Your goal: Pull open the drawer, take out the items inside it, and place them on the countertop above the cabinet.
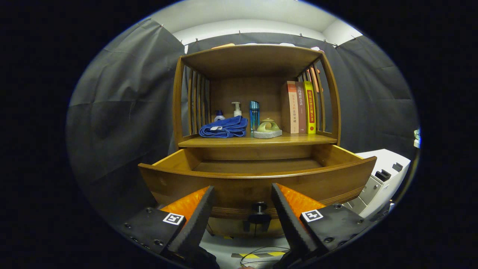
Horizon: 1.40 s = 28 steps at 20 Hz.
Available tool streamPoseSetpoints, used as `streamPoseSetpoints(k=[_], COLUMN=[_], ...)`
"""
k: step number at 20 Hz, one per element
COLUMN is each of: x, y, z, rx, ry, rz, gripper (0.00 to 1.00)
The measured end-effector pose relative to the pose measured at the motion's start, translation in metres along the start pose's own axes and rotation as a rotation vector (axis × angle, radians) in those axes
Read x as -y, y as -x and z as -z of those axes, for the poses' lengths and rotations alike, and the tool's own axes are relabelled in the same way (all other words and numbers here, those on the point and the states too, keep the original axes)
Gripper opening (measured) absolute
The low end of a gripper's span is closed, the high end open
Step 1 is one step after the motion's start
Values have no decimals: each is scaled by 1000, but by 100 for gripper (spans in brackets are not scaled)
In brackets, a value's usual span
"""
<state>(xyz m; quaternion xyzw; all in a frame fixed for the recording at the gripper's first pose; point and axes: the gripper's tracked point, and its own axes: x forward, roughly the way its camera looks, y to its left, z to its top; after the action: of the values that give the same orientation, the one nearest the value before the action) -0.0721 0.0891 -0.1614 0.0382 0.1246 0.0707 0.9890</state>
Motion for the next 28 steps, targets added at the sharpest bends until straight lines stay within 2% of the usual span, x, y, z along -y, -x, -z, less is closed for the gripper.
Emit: streamPoseSetpoints(k=[11, 18, 28], x=[17, 28, 30], y=[-19, -28, -49], z=[15, 37, 37], rx=[33, -22, -19], ry=[29, 6, 44], rz=[55, 90, 115], gripper=[98, 98, 96])
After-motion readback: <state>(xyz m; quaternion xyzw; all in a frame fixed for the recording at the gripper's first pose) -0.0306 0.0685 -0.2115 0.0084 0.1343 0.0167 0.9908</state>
